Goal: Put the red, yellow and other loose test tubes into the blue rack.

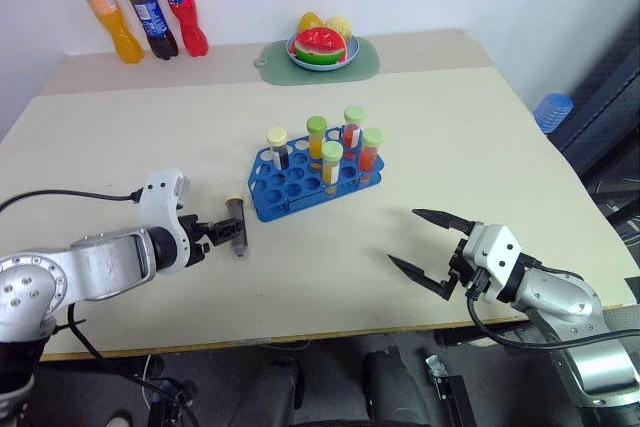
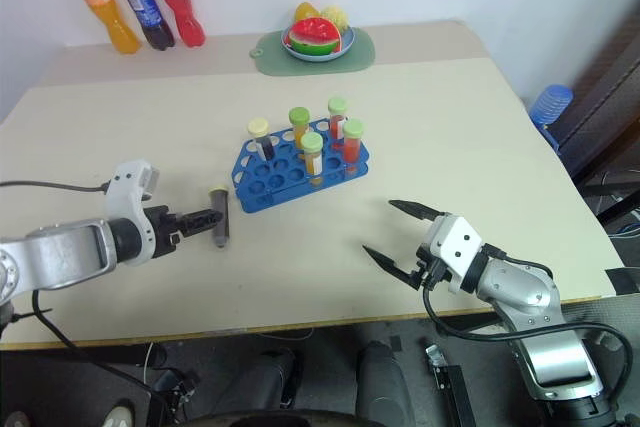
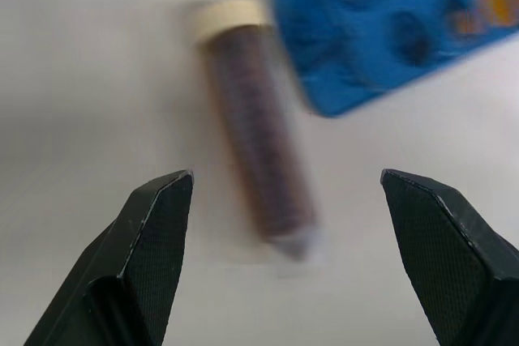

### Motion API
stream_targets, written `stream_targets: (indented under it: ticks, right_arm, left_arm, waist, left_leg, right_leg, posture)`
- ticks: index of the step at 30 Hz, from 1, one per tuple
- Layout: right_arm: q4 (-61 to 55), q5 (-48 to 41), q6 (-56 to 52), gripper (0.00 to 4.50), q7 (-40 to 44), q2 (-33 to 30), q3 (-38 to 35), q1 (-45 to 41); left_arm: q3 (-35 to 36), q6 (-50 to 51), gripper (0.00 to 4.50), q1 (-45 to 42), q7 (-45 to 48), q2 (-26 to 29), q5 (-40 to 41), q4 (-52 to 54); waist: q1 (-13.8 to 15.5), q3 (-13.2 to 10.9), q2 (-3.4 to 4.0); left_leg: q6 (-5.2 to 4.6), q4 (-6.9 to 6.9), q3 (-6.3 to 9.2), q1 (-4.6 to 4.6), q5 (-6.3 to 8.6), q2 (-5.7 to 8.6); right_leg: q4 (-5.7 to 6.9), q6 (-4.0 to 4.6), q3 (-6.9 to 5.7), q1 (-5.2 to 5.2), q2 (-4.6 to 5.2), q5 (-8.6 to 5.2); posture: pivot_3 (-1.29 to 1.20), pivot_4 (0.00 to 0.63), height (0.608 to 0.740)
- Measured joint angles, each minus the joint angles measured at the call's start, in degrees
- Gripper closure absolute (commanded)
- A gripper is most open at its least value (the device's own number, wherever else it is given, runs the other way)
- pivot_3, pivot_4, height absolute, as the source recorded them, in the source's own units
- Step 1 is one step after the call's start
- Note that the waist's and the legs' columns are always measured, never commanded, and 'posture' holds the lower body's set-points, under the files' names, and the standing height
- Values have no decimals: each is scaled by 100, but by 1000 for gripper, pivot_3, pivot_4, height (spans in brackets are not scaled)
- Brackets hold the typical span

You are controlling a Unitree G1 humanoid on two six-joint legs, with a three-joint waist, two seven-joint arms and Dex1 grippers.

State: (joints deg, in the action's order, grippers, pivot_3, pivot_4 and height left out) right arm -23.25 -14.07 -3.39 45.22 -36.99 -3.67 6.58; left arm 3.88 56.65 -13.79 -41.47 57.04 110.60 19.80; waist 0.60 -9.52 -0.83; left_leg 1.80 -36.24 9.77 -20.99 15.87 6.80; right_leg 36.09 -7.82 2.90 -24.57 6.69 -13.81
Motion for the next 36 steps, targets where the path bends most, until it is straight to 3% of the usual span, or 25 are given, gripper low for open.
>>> stream_targets:
  ticks: [6,17,20,24,25,28,32,35,36]
  right_arm:
    - [-6,-2,1,42,-48,2,-29,17]
    - [-83,30,-38,42,-219,4,-98,81]
    - [-209,32,-81,0,-285,4,-129,227]
    - [-258,37,-127,0,-352,4,-153,335]
    - [-258,39,-128,0,-367,4,-160,359]
    - [-258,49,-129,0,-412,6,-159,367]
    - [-261,64,-137,0,-502,51,-160,379]
    - [-284,75,-155,0,-598,135,-154,379]
    - [-295,82,-169,0,-648,210,-144,380]
  left_arm:
    - [-386,-65,668,-574,-901,-135,173,-536]
    - [-948,298,668,-1704,-1830,-1142,211,-1775]
    - [-1156,421,1563,-1867,-2028,-1245,214,-2081]
    - [-1211,455,3462,-1967,-2120,-1319,255,-2277]
    - [-1196,453,3695,-1967,-2117,-1342,257,-2308]
    - [-1113,440,3704,-1878,-2037,-1347,250,-2298]
    - [-630,425,3704,-1087,-1169,-1091,-8,-1624]
    - [-5,60,3704,275,1099,-542,-1525,-133]
    - [313,-387,3704,922,2475,-362,-2272,300]
  waist:
    - [25,0,-3]
    - [20,1,-7]
    - [17,1,-8]
    - [17,4,-6]
    - [20,6,-4]
    - [15,9,-2]
    - [-30,9,-1]
    - [-89,7,-5]
    - [-113,6,-5]
  left_leg:
    - [24,-2,0,-1,-14,1]
    - [34,-3,0,-1,-19,3]
    - [34,-4,1,0,-19,4]
    - [35,-2,0,4,-20,4]
    - [35,-1,-1,7,-20,4]
    - [34,1,-6,23,-19,4]
    - [36,15,-20,39,-12,-1]
    - [35,15,-33,29,-4,-10]
    - [36,18,-54,27,-5,-12]
  right_leg:
    - [-1,0,0,1,0,0]
    - [-1,-1,0,3,0,0]
    - [-1,-1,0,2,0,1]
    - [1,-1,3,3,0,1]
    - [1,-1,3,5,0,1]
    - [1,-1,7,16,1,0]
    - [0,-2,20,17,-5,-3]
    - [-6,0,24,10,-14,-4]
    - [-8,11,23,8,-16,-10]
  posture:
    - [0,150,740]
    - [0,150,740]
    - [0,150,740]
    - [0,150,740]
    - [0,150,740]
    - [0,150,740]
    - [0,150,740]
    - [0,150,740]
    - [0,150,740]
